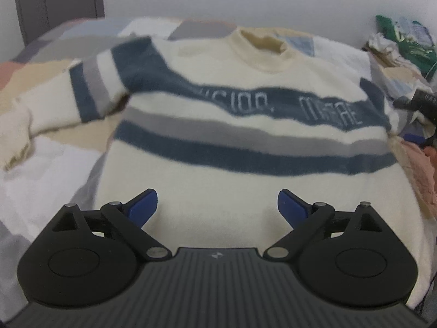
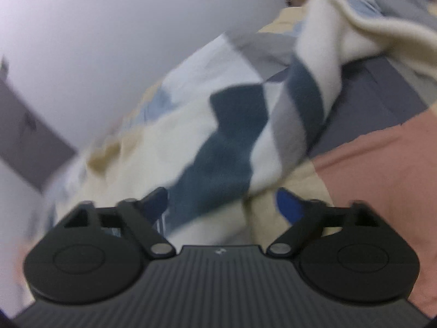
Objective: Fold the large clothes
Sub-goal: 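Grasp the sleeve cuff with the right gripper and lift it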
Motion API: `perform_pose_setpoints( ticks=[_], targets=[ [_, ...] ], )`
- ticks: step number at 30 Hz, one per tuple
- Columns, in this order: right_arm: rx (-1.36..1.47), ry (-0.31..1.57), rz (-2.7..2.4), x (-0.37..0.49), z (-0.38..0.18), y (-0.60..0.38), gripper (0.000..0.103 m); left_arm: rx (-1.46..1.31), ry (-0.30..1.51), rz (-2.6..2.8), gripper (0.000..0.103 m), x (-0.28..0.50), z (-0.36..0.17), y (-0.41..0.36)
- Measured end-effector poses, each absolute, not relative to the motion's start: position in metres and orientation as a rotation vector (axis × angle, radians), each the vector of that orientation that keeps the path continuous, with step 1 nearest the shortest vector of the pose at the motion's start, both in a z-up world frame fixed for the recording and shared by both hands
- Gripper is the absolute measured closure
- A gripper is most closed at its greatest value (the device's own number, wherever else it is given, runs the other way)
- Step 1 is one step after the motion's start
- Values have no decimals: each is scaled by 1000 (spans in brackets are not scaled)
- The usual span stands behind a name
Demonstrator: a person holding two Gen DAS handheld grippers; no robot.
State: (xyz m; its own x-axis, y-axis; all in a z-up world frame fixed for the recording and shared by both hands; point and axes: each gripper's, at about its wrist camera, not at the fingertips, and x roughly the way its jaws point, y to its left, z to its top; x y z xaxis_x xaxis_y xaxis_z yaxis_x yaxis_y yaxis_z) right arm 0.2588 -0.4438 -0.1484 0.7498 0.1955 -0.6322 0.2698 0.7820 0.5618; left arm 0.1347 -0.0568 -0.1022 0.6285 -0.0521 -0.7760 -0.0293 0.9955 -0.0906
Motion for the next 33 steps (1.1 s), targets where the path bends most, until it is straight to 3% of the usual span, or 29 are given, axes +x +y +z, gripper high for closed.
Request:
perform_pose_setpoints(
  ticks=[4, 14, 33],
  targets=[
    [822, 718, -99, 282, -165, -475, 14, -136, 957, -60, 4, 140, -100, -60],
    [770, 608, -217, 320, -194, -531, 15, -199, 961, -128, 0, 132, -73, -85],
    [763, 318, -298, 351, -178, -617, 13, -183, 1085, -132, 0, 158, -108, -118]
  ],
)
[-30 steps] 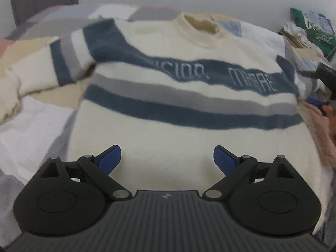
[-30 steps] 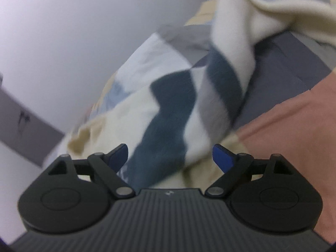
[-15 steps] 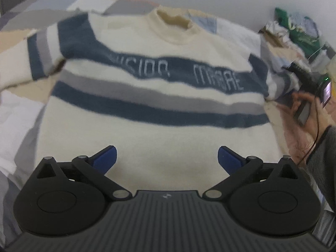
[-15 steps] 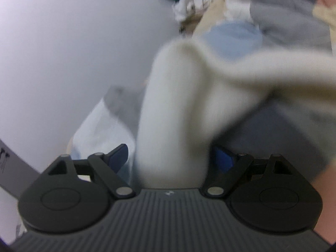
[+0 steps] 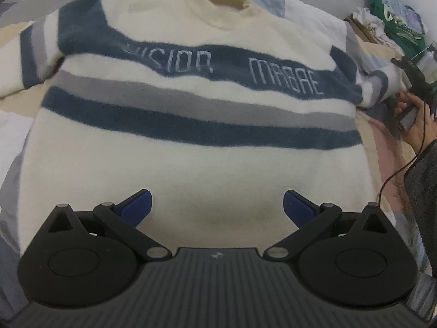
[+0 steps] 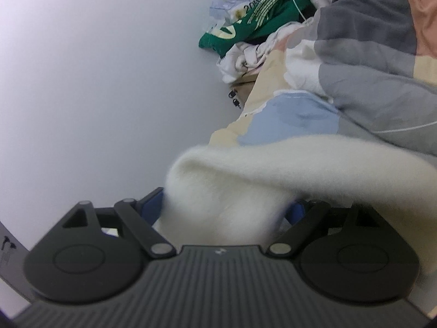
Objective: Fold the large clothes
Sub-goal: 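Grasp the sleeve cuff with the right gripper and lift it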
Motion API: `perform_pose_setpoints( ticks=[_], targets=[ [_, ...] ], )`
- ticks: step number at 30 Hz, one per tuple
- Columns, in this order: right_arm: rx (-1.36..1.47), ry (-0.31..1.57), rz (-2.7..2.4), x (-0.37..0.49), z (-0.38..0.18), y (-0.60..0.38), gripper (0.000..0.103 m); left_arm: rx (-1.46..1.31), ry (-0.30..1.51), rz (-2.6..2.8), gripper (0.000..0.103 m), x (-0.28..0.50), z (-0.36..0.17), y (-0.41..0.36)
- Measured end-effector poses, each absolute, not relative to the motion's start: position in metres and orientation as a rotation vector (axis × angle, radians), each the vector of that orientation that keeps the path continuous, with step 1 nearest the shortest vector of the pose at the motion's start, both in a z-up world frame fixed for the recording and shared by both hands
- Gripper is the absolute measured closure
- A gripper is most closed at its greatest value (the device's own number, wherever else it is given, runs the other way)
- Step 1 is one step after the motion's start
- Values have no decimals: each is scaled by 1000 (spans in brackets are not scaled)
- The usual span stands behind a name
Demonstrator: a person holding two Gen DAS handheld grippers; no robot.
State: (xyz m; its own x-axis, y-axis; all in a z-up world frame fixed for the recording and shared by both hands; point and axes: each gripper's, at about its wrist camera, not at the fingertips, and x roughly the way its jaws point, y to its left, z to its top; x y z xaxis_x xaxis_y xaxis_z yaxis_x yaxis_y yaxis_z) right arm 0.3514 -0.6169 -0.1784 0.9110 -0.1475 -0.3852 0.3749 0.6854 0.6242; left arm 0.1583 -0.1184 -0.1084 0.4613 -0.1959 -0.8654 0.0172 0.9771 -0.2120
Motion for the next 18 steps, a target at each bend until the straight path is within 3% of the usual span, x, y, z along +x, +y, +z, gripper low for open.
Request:
perform_pose_setpoints(
  ticks=[8, 18],
  targets=[
    [710, 288, -289, 352, -184, -627, 16, -177, 1085, -144, 0, 164, -113, -126],
    [497, 342, -180, 361, -135, -598, 63, -174, 991, -179, 0, 151, -88, -123]
  ],
)
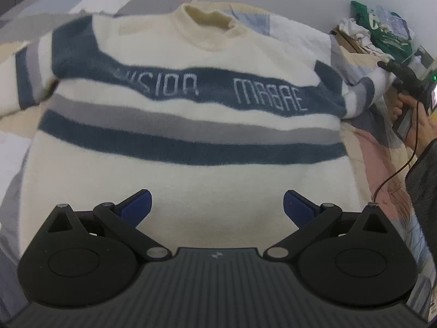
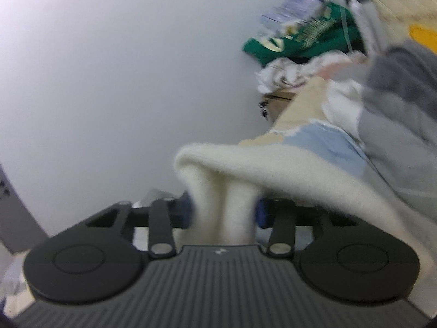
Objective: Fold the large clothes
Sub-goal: 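Grasp the sleeve cuff with the right gripper and lift it, then fold the held sleeve across the sweater front with the right gripper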
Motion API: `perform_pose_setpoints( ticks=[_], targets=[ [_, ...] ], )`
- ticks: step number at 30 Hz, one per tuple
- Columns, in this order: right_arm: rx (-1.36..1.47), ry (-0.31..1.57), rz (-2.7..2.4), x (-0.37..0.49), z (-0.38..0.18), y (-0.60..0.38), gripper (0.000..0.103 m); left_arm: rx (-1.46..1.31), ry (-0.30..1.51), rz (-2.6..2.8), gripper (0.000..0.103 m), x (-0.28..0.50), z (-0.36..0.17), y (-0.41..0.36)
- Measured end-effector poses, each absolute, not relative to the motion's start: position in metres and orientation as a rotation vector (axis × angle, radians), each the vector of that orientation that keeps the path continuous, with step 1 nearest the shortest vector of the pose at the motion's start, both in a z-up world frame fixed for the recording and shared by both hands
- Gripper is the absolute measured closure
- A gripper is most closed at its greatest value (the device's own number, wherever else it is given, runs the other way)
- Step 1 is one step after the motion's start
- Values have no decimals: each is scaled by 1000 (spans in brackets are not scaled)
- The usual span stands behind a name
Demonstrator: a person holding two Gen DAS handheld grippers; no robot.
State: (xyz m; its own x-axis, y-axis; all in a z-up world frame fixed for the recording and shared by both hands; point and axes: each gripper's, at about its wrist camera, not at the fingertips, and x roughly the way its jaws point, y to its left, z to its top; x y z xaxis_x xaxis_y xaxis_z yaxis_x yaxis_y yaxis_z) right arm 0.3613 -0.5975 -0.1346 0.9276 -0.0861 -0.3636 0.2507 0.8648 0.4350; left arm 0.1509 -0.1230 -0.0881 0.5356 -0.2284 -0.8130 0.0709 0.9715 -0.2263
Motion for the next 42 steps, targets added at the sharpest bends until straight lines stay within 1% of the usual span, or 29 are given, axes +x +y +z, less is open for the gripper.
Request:
perform_pose_setpoints(
  ticks=[2, 4, 7, 15, 21, 25, 28, 33, 35, 36, 38, 39, 40, 42],
  targets=[
    [438, 358, -168, 358, -120, -584, 70, -141, 948, -180, 0, 146, -80, -126],
    [371, 363, -143, 353, -105, -569, 72, -141, 922, -169, 0, 141, -74, -125],
    [289, 359, -114, 342, -80, -543, 72, -161, 902, -185, 0, 137, -71, -117],
    [83, 314, -41, 297, -10, -445, 73, -57, 846, -103, 0, 135, -81, -90],
    [-78, 264, 54, 254, 9, -345, 73, -22, 796, -32, 0, 132, -79, -66],
    [-243, 251, 154, 223, -6, -271, 73, -46, 756, -22, 0, 131, -74, -50],
    [-290, 302, 250, 202, -33, -227, 71, -91, 728, -19, 0, 131, -69, -34],
    [-454, 410, 381, 171, -102, -163, 71, -172, 678, -42, 0, 135, -67, -10],
    [-544, 478, 458, 161, -135, -139, 68, -216, 652, -65, 0, 135, -65, 0],
    [-594, 524, 494, 158, -149, -129, 69, -241, 639, -71, 0, 135, -63, 5],
    [-684, 585, 533, 149, -171, -111, 63, -297, 596, -67, 0, 134, -59, 18],
    [-725, 572, 528, 142, -178, -106, 62, -316, 578, -59, 0, 134, -57, 23],
    [-745, 550, 518, 138, -180, -104, 59, -336, 562, -51, 0, 135, -56, 28],
    [-701, 569, 521, 136, -174, -108, 52, -356, 555, -29, 0, 138, -56, 33]
  ],
)
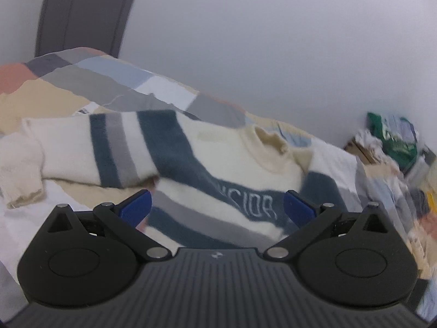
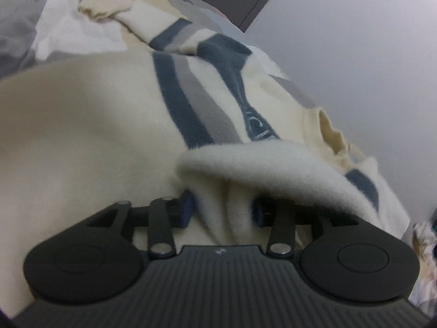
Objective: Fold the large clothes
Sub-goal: 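Fold the held sleeve across the sweater front with the right gripper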
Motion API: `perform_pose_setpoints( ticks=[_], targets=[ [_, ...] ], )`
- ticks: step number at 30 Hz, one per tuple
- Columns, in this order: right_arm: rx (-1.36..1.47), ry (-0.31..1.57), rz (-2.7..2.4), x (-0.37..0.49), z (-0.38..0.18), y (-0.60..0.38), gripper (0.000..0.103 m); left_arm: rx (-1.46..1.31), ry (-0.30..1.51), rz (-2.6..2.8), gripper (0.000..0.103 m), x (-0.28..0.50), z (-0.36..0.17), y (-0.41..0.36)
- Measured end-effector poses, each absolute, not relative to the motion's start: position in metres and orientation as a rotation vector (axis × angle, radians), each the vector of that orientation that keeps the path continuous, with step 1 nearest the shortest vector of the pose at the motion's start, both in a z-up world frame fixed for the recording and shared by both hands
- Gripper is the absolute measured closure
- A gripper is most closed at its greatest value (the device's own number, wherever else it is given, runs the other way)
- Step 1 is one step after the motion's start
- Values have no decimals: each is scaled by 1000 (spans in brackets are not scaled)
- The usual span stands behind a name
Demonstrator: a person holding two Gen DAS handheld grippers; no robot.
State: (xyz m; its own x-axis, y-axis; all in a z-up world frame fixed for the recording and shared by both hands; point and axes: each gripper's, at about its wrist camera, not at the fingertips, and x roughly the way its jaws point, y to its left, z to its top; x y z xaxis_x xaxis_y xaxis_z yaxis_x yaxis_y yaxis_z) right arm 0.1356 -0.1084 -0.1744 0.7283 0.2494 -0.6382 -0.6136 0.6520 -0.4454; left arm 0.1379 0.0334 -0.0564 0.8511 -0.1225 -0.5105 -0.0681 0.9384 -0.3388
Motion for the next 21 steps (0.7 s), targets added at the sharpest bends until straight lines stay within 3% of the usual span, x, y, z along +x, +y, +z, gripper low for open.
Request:
perform_pose_setpoints(
  ticks=[2, 4, 13, 21],
  targets=[
    [-580, 617, 552, 140, -161, -120, 32, -357, 563, 12, 0, 142, -60, 35],
    [-484, 660, 594, 133, -151, -131, 20, -316, 580, 14, 0, 144, -66, 30],
    [-288, 676, 605, 98, -121, -187, 20, -280, 693, -141, 0, 137, -88, -9],
    [-80, 673, 325, 130, -119, -251, 20, -347, 694, -152, 0, 125, -92, -19]
  ],
)
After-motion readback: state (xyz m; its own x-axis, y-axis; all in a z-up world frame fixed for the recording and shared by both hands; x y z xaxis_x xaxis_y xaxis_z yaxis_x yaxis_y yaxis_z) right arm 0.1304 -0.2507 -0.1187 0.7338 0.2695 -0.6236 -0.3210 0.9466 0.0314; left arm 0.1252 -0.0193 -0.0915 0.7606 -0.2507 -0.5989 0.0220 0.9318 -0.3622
